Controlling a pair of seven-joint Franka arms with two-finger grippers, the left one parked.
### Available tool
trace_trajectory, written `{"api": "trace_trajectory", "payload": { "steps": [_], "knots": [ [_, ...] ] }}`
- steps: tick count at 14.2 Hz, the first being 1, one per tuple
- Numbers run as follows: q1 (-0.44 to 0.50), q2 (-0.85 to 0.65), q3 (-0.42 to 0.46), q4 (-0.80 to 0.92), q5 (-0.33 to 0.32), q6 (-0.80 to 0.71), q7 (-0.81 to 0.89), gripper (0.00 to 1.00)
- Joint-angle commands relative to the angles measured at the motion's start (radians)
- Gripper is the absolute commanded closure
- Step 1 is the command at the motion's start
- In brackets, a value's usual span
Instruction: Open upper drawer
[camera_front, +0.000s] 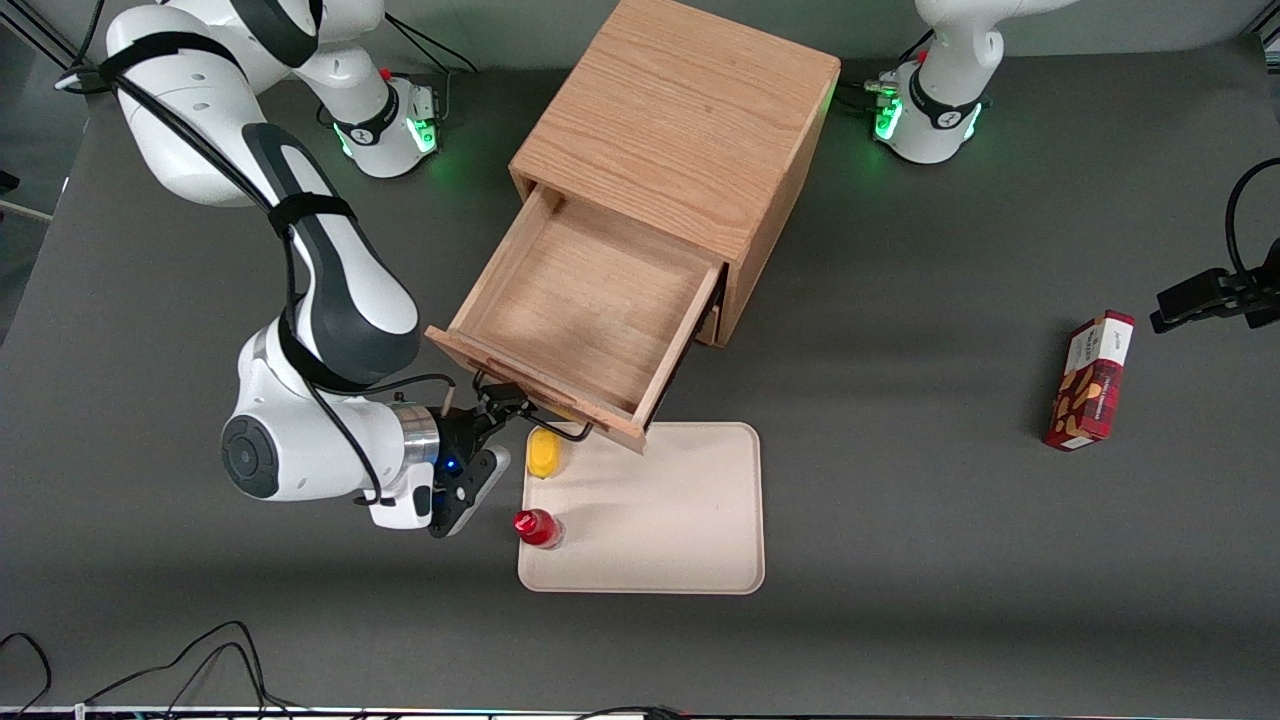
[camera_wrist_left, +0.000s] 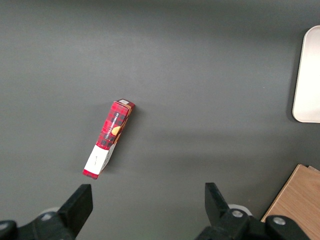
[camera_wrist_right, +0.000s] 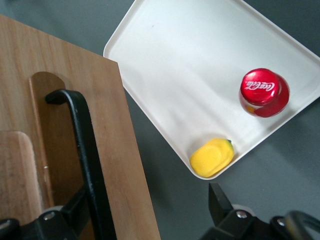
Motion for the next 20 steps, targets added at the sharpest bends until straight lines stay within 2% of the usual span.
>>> {"api": "trace_trajectory", "payload": {
  "steps": [1,4,8,11,12,14,15,17,20],
  "knots": [
    [0.006,0.005,-0.006,0.080,-0.014,-0.036,-0.009,0.00],
    [0.003,-0.102,-0.006,0.075,-0.014,-0.040,-0.006,0.00],
    [-0.015,-0.291,-0.010,0.044,-0.014,-0.144,0.016,0.00],
    [-0.026,-0.467,-0.079,0.003,-0.012,-0.270,0.086,0.00],
    [-0.022,-0.531,-0.085,-0.014,-0.038,-0.290,0.144,0.00],
    [-0.013,-0.686,-0.072,-0.092,-0.188,-0.345,0.334,0.00],
    [-0.011,-0.761,-0.067,-0.132,-0.242,-0.364,0.420,0.00],
    [-0.023,-0.855,-0.091,-0.167,-0.227,-0.448,0.510,0.00],
    [-0.023,-0.915,-0.243,-0.189,-0.172,-0.629,0.522,0.00]
  ]
}}
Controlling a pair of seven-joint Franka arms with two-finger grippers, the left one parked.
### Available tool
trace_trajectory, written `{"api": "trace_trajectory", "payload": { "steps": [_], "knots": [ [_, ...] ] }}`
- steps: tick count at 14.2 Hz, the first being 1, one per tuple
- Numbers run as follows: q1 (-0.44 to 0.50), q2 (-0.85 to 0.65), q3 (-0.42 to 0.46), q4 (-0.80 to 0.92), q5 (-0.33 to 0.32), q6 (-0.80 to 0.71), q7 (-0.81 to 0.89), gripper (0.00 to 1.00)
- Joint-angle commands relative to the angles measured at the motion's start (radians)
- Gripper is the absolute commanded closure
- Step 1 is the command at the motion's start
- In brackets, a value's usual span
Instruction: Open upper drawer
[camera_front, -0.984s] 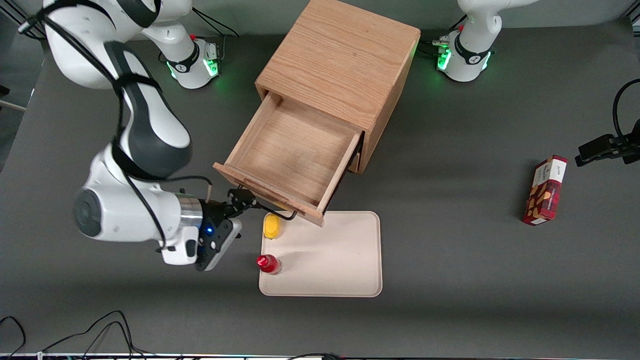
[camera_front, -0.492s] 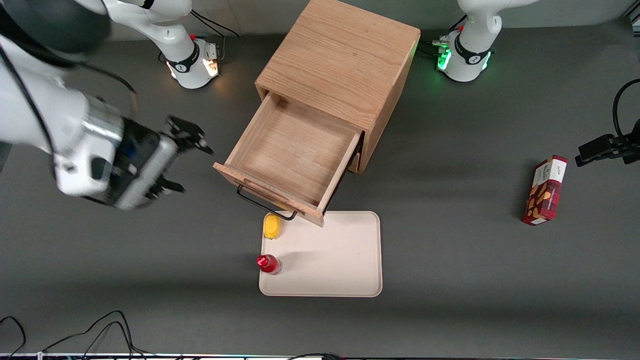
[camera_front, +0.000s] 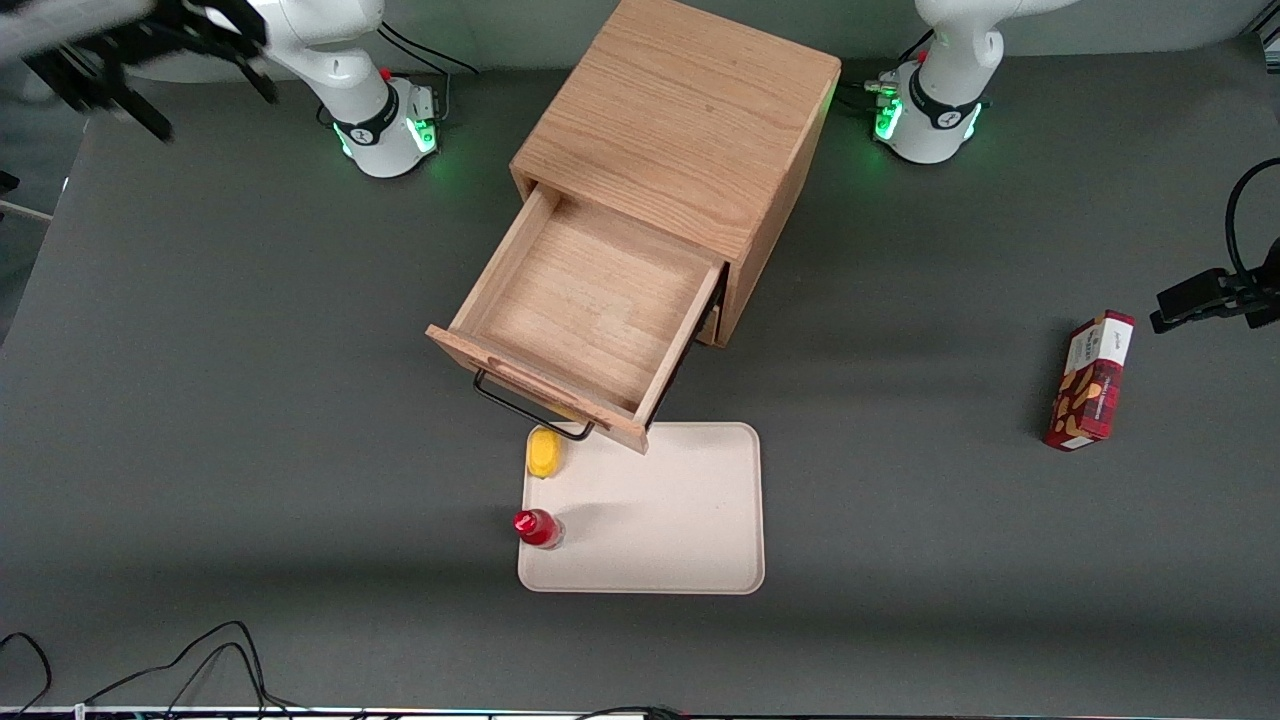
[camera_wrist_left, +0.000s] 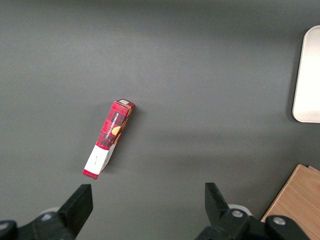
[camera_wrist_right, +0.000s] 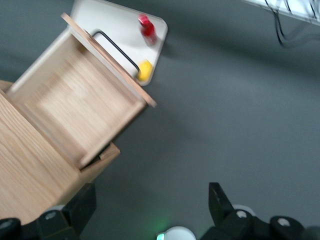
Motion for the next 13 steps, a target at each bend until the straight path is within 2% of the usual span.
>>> {"api": "trace_trajectory", "payload": {
  "steps": [1,3,6,8,11,13],
  "knots": [
    [-0.004,-0.054,-0.133,-0.121,0.030,-0.088,0.022,0.00],
    [-0.005,-0.115,-0.185,-0.263,0.030,-0.038,0.045,0.00],
    [-0.005,-0.222,-0.193,-0.550,0.021,0.178,0.105,0.00],
    [-0.005,-0.265,-0.185,-0.682,0.001,0.294,0.142,0.00],
    [0.007,-0.250,-0.178,-0.669,-0.085,0.311,0.144,0.00],
    [0.004,-0.232,-0.181,-0.635,-0.087,0.309,0.128,0.00]
  ]
}}
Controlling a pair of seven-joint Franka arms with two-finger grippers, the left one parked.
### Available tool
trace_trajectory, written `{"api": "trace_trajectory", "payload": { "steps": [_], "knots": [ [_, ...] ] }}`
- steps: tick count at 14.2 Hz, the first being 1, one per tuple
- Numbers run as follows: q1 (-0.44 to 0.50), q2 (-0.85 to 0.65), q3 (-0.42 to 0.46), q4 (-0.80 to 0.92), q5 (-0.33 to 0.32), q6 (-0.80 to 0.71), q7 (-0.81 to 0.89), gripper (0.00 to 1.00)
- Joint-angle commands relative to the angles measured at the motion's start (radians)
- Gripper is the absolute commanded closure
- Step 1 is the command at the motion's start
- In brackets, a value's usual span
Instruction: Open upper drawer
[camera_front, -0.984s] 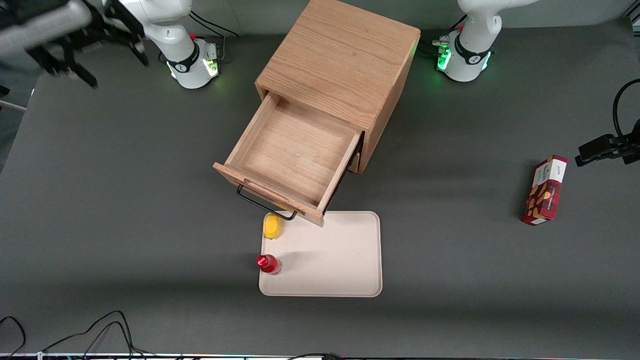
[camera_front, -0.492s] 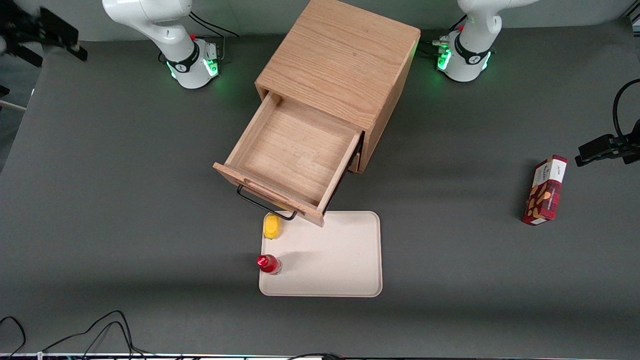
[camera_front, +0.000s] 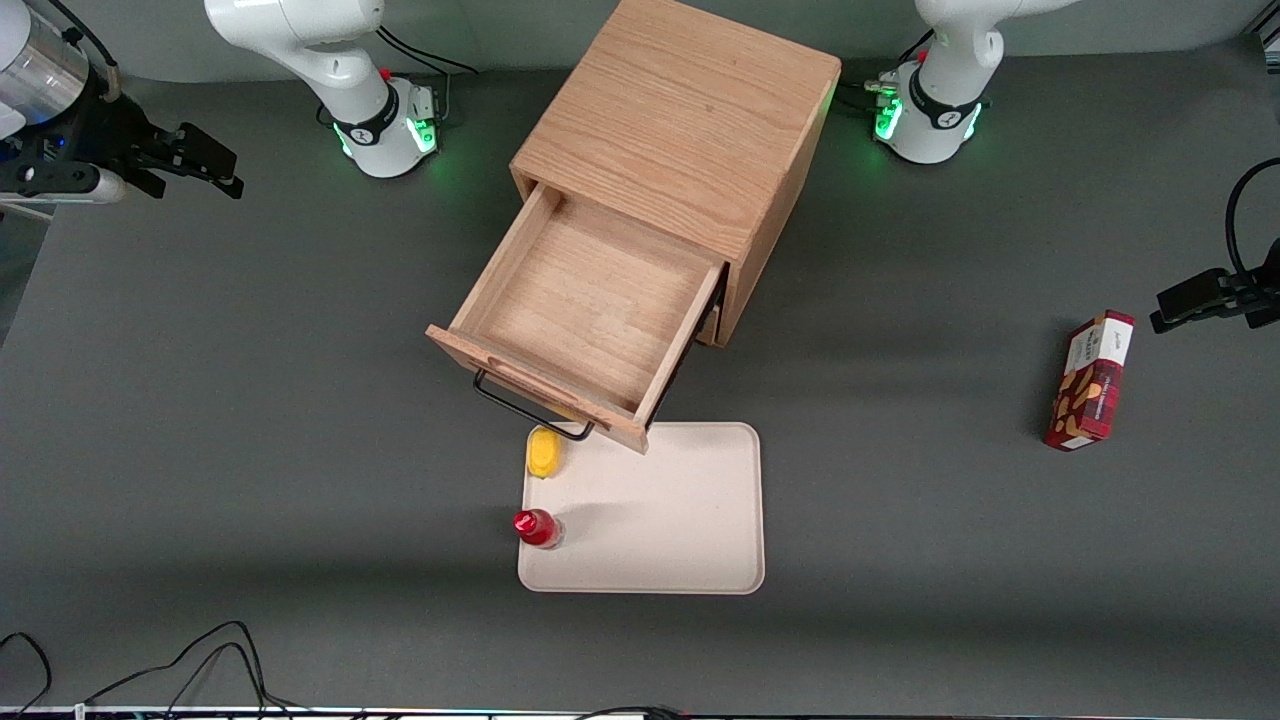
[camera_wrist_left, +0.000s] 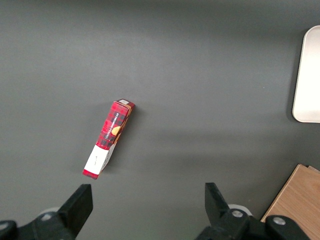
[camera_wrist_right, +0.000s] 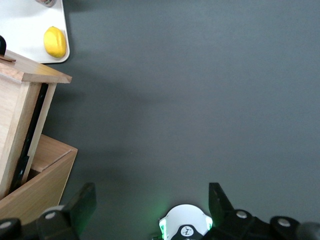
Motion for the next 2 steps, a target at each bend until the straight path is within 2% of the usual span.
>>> {"api": "trace_trajectory", "payload": {
  "steps": [1,2],
  "knots": [
    [0.008,-0.009,-0.001,0.019,-0.030,0.008,0.012,0.00],
    [0.008,-0.007,-0.001,0.016,-0.030,0.008,0.012,0.00]
  ]
}}
